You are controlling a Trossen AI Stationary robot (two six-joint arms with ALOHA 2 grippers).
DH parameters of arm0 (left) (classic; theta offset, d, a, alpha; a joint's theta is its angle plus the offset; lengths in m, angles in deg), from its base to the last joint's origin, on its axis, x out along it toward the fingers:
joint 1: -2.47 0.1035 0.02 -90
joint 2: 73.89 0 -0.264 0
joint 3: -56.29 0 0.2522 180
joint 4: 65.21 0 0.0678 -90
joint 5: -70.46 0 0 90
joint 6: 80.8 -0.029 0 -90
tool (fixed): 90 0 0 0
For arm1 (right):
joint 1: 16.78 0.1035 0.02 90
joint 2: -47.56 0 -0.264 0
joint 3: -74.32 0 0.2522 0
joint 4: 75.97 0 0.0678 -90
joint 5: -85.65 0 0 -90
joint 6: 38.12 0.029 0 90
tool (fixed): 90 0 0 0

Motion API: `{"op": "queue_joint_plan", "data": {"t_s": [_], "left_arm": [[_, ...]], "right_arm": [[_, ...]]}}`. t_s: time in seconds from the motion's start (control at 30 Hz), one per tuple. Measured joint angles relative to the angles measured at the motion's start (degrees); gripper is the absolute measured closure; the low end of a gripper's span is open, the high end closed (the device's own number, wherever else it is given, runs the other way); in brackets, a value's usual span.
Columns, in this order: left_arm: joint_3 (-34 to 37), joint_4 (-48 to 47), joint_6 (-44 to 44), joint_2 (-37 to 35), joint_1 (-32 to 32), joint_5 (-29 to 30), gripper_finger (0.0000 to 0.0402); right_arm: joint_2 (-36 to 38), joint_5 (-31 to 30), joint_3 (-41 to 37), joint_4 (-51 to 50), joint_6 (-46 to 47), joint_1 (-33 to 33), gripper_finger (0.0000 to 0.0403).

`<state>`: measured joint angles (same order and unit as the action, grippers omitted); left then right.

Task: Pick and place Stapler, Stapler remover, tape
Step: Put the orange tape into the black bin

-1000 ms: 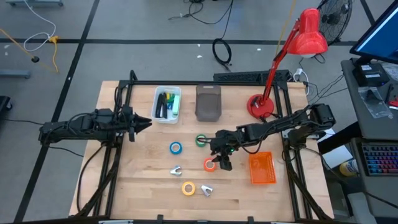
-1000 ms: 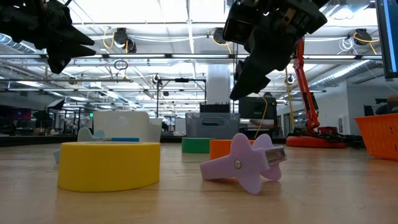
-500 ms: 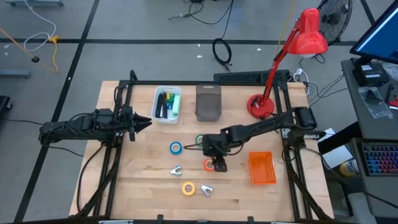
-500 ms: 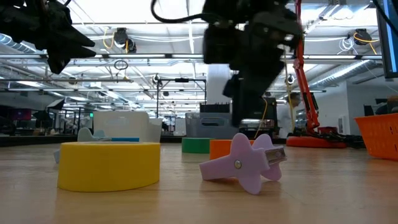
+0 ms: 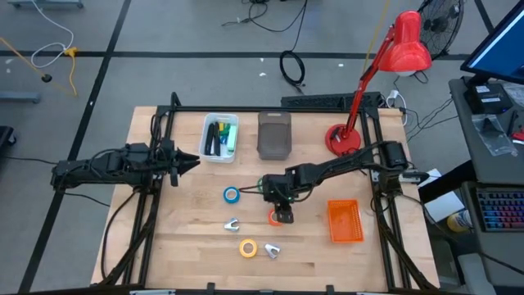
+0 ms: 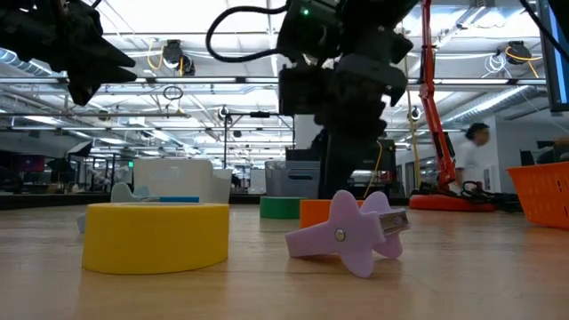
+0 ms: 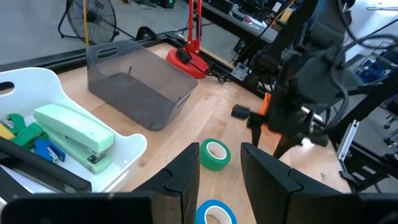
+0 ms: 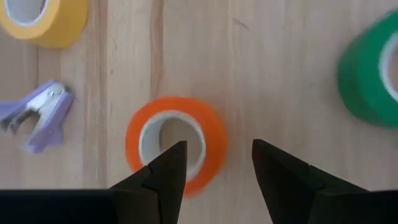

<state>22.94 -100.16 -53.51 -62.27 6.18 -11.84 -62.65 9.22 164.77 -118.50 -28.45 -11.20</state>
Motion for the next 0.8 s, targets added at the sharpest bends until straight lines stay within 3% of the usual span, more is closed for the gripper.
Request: {"op": "queue_joint_plan", "data": {"t_s": [0.3, 0.47, 0.8], "left_arm": [[0.00, 0.00, 0.13, -0.02, 0.00, -0.04, 0.0284], [0.00, -0.01, 0.24, -0.02, 0.00, -0.22, 0.0284], [0.00, -0.02, 0.35, -0.02, 0.00, -0.33, 0.0284]], "right_arm": [[-3.85, -0.26, 0.21, 0.06, 0.13, 0.10, 0.0237], [-3.92, -3.26, 0.20, 0.24, 0.13, 0.23, 0.0254], [-3.89, -4.38, 0.15, -0.29, 4.19, 0.47, 0.0371]]}}
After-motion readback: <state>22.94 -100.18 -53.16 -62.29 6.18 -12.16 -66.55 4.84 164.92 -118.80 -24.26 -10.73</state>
